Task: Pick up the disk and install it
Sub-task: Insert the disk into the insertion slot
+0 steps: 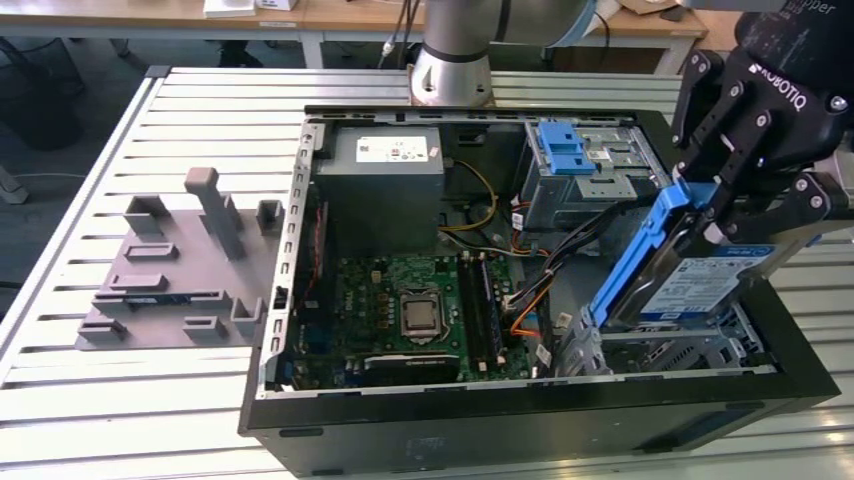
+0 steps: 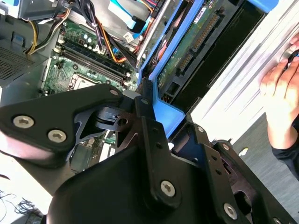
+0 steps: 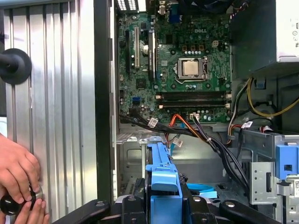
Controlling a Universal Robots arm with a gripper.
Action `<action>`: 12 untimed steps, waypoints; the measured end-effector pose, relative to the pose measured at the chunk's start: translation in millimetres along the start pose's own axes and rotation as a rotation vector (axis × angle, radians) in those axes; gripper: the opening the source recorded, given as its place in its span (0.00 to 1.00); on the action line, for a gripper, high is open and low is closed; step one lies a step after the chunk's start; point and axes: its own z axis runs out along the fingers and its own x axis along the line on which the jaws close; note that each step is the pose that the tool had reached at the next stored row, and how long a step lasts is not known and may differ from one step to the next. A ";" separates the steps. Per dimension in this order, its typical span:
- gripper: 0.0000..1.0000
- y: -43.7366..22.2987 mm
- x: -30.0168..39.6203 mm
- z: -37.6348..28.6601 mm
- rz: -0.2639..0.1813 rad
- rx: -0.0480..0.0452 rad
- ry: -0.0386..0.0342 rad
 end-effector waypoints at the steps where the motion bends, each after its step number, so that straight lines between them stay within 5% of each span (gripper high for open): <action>1: 0.36 0.0 0.2 0.3 0.000 -0.0001 0.0003; 12: 0.36 -0.2 0.5 9.8 -0.006 0.0001 0.0001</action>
